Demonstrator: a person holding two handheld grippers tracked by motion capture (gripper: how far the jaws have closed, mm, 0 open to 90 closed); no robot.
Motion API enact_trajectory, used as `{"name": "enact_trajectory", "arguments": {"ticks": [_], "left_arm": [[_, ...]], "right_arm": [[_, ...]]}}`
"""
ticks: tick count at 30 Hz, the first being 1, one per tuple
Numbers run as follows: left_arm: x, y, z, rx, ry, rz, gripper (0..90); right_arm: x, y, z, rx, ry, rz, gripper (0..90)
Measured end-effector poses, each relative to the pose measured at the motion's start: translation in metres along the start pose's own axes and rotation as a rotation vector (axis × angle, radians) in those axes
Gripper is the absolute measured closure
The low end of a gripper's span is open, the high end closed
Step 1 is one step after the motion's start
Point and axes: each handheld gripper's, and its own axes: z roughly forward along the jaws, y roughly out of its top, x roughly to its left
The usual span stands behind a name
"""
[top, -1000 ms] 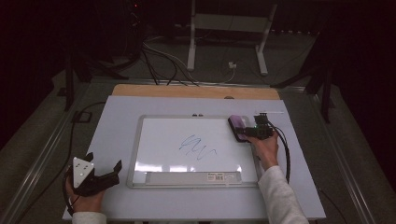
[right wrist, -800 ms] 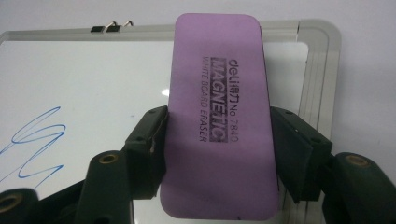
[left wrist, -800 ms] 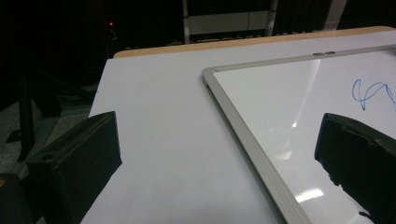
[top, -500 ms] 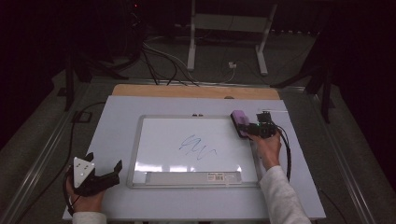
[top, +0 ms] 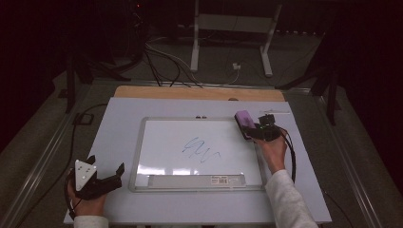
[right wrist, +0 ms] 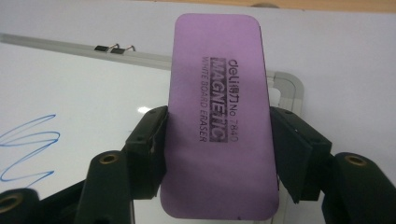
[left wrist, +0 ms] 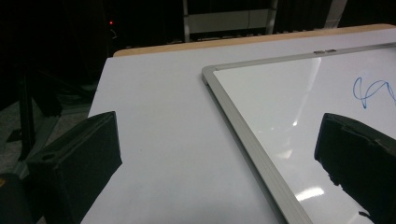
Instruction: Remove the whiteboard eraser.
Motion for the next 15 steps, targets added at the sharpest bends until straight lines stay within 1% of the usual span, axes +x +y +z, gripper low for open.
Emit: {"name": "enact_trajectory", "arguments": {"ticks": [4, 6, 7, 8, 10, 11, 12, 15], "left_arm": [[0.000, 0.000, -0.001, -0.005, 0.002, -0.001, 1.2], [0.000, 0.000, -0.001, -0.002, 0.002, -0.001, 1.2], [0.001, -0.001, -0.001, -0.002, 0.002, -0.004, 1.2], [0.001, -0.001, 0.000, 0.001, 0.001, -0.003, 1.2], [0.001, -0.001, -0.001, 0.001, 0.002, -0.004, 1.2], [0.002, -0.001, -0.001, -0.001, 0.003, -0.006, 1.2], [0.002, -0.001, -0.001, -0.003, 0.004, -0.008, 1.2], [0.001, -0.001, -0.001, 0.002, 0.003, -0.003, 1.2]], "right_arm": [[0.005, 0.000, 0.000, 0.004, -0.005, -0.037, 41.2], [0.010, -0.001, 0.001, 0.008, -0.008, -0.066, 41.2], [0.010, -0.001, 0.001, 0.008, -0.008, -0.066, 41.2], [0.013, -0.002, 0.002, 0.012, -0.012, -0.085, 41.2], [0.014, -0.002, 0.002, 0.014, -0.013, -0.092, 41.2], [0.017, -0.002, 0.003, 0.018, -0.014, -0.107, 41.2], [0.017, -0.002, 0.003, 0.018, -0.014, -0.107, 41.2], [0.022, -0.004, 0.006, 0.035, -0.020, -0.137, 41.2]]}}
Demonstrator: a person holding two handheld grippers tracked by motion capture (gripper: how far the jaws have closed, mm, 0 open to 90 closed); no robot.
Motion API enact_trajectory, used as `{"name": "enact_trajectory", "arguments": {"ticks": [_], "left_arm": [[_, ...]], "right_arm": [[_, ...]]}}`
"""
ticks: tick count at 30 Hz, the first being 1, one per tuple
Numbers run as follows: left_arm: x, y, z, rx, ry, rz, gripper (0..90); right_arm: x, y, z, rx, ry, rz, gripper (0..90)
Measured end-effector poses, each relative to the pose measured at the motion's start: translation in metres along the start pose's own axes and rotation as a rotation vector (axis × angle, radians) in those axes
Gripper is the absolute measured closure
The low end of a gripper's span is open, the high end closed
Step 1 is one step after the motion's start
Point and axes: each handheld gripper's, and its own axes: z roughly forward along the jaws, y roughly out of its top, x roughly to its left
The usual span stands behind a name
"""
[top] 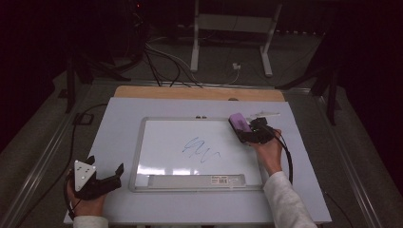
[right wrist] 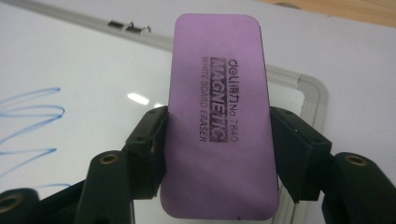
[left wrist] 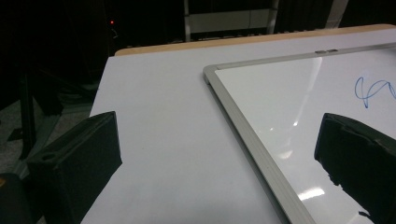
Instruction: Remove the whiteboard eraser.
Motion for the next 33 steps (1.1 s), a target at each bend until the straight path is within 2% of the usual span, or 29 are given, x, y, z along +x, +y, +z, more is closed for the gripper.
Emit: {"name": "enact_trajectory", "arguments": {"ticks": [5, 17, 33], "left_arm": [[0.000, 0.000, 0.001, 0.001, -0.001, -0.001, 1.2], [0.000, 0.000, 0.001, 0.002, -0.001, 0.001, 1.2], [0.000, 0.000, 0.000, 0.001, -0.001, 0.001, 1.2]], "right_arm": [[0.009, -0.002, 0.004, 0.023, -0.006, -0.043, 41.2], [0.032, -0.004, 0.014, 0.056, 0.023, -0.120, 41.2], [0.040, -0.009, 0.028, 0.113, 0.017, -0.152, 41.1]]}}
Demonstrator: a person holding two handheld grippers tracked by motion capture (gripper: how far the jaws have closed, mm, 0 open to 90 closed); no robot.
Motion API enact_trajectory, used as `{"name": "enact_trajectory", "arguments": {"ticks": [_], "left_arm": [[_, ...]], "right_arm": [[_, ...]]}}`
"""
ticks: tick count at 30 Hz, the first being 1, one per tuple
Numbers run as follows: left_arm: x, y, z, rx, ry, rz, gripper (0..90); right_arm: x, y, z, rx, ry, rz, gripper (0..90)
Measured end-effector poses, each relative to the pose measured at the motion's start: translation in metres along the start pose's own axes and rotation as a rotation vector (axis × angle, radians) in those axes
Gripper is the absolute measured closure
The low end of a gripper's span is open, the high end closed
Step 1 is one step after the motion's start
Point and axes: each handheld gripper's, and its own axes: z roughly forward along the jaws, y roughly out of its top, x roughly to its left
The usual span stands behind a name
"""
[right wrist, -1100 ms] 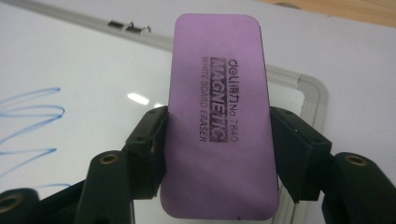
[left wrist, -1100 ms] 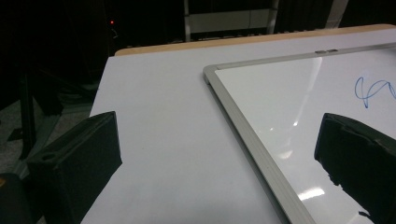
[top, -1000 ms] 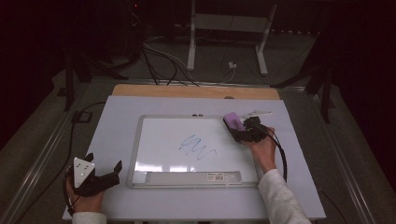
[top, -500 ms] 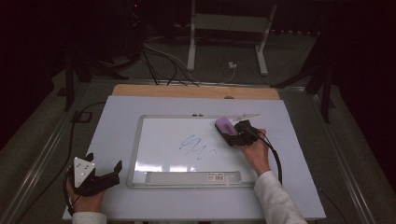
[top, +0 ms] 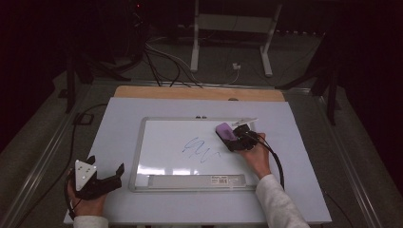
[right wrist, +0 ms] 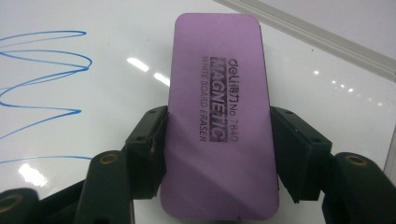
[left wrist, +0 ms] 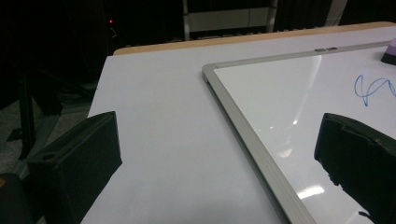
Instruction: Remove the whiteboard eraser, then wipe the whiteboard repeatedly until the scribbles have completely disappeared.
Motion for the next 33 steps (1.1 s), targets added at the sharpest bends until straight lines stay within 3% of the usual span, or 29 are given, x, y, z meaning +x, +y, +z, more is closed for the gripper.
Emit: {"name": "enact_trajectory", "arguments": {"ticks": [6, 8, 10, 13, 17, 22, 29, 33], "left_arm": [[-0.001, 0.000, 0.001, 0.001, -0.001, 0.004, 1.2], [-0.001, 0.000, 0.001, 0.001, -0.002, 0.004, 1.2], [-0.001, 0.000, 0.001, 0.001, -0.002, 0.002, 1.2], [-0.001, 0.000, 0.003, 0.007, -0.003, 0.004, 1.2], [-0.001, 0.000, 0.002, 0.005, -0.005, 0.007, 1.2], [-0.001, 0.000, 0.002, 0.005, -0.006, 0.006, 1.2], [-0.001, 0.000, 0.002, 0.005, -0.006, 0.006, 1.2], [-0.002, 0.000, 0.003, 0.010, -0.007, 0.008, 1.2]], "right_arm": [[-0.002, 0.001, 0.000, 0.017, 0.016, 0.002, 40.1], [-0.002, 0.001, 0.001, 0.025, 0.028, -0.010, 31.5], [-0.001, 0.002, 0.001, 0.016, 0.002, -0.017, 25.6], [-0.006, 0.008, -0.001, -0.026, 0.025, 0.033, 22.8], [-0.008, 0.014, 0.001, -0.038, 0.034, 0.062, 29.8], [-0.007, 0.017, 0.007, -0.011, 0.044, 0.070, 39.8], [-0.005, 0.017, 0.012, 0.007, 0.041, 0.082, 40.8], [-0.004, 0.018, 0.013, 0.010, 0.042, 0.066, 41.0]]}}
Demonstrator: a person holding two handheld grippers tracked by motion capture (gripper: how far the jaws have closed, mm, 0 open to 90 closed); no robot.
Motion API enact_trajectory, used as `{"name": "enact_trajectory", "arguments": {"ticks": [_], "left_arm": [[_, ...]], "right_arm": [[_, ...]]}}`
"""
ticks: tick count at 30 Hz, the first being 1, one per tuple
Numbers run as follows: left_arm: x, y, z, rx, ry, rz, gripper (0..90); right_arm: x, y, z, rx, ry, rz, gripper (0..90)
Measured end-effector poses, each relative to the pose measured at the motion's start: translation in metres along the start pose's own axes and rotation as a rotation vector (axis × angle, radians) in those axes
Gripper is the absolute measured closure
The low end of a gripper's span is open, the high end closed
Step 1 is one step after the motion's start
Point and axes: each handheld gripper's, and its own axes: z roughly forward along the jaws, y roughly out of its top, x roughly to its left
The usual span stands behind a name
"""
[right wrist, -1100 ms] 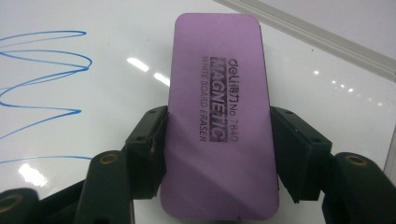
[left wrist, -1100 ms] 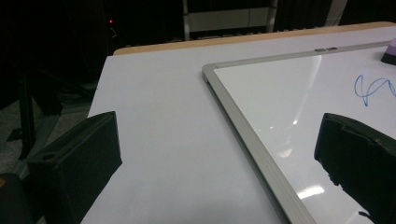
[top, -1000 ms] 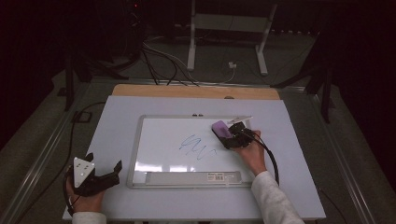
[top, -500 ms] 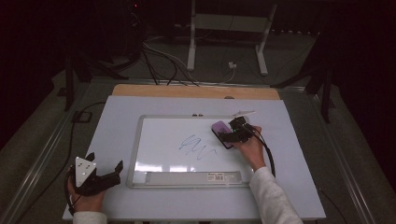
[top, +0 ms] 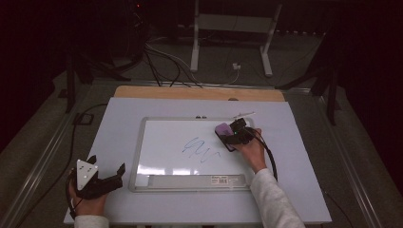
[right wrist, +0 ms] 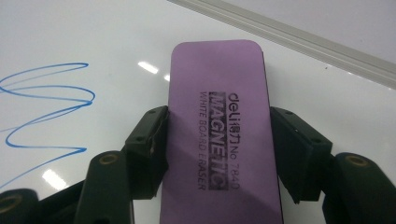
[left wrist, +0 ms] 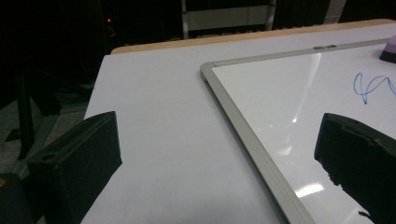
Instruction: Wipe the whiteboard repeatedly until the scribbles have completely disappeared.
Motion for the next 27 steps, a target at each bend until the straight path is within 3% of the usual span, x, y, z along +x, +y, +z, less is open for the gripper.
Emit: {"name": "enact_trajectory", "arguments": {"ticks": [3, 6, 8, 10, 13, 20, 21, 24, 27], "left_arm": [[0.000, 0.000, -0.001, -0.005, 0.002, -0.001, 1.2], [0.001, 0.000, -0.001, -0.004, 0.002, -0.005, 1.2], [0.001, 0.000, 0.000, 0.003, 0.000, -0.004, 1.2], [0.000, 0.000, 0.001, 0.004, -0.002, 0.001, 1.2], [-0.001, 0.000, 0.001, 0.001, -0.002, 0.005, 1.2], [-0.001, 0.000, 0.001, 0.004, -0.002, 0.005, 1.2], [-0.001, 0.000, 0.001, 0.003, -0.003, 0.004, 1.3], [-0.001, 0.000, 0.001, 0.002, -0.004, 0.003, 1.3], [0.000, 0.000, 0.000, 0.000, -0.002, 0.002, 1.2]], "right_arm": [[-0.005, 0.002, 0.000, -0.001, -0.070, 0.017, 41.1], [-0.018, 0.002, 0.000, 0.000, -0.121, 0.107, 41.1], [-0.022, 0.001, -0.001, -0.006, -0.121, 0.144, 41.2], [-0.019, 0.001, 0.000, -0.005, -0.120, 0.134, 41.2], [-0.006, 0.003, 0.002, -0.001, -0.078, 0.086, 41.2], [0.032, 0.009, 0.008, 0.023, 0.048, -0.082, 41.2], [0.035, 0.010, 0.009, 0.026, 0.049, -0.094, 41.2], [0.033, 0.013, 0.011, 0.034, 0.046, -0.085, 41.3], [0.023, 0.016, 0.011, 0.034, -0.025, -0.008, 41.3]]}}
